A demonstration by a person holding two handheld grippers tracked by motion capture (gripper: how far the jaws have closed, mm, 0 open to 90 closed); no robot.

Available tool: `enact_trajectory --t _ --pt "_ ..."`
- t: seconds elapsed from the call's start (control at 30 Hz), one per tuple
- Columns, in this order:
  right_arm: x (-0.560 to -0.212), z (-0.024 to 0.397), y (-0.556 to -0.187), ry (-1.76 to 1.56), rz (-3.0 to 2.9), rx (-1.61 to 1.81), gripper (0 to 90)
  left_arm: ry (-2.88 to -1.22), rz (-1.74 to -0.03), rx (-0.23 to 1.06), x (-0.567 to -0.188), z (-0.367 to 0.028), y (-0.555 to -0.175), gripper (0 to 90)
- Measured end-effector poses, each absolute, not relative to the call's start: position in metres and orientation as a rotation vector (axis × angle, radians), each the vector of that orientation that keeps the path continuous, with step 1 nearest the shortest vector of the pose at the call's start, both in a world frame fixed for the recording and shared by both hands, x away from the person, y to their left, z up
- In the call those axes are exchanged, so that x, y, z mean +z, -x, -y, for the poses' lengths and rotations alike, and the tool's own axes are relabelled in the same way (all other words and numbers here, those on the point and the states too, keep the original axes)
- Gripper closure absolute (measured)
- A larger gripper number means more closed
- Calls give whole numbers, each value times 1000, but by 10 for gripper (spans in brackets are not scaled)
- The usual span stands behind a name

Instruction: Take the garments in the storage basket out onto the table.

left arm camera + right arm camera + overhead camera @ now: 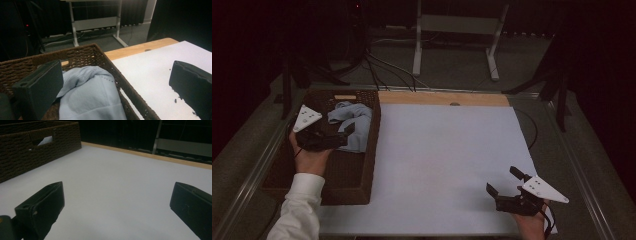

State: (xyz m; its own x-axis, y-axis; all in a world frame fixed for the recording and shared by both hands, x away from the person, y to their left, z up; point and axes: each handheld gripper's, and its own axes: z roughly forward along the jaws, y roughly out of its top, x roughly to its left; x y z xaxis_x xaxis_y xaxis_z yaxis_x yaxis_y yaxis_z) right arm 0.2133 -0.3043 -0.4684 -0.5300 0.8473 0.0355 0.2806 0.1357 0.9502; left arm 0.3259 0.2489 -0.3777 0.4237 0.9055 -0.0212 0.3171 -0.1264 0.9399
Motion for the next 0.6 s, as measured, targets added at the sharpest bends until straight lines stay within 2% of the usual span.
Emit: enact_trajectory --t 0.6 --pt "-469 304 -214 -1080 -1894 1393 0 -1691 -1093 740 -376 -246 -350 3"
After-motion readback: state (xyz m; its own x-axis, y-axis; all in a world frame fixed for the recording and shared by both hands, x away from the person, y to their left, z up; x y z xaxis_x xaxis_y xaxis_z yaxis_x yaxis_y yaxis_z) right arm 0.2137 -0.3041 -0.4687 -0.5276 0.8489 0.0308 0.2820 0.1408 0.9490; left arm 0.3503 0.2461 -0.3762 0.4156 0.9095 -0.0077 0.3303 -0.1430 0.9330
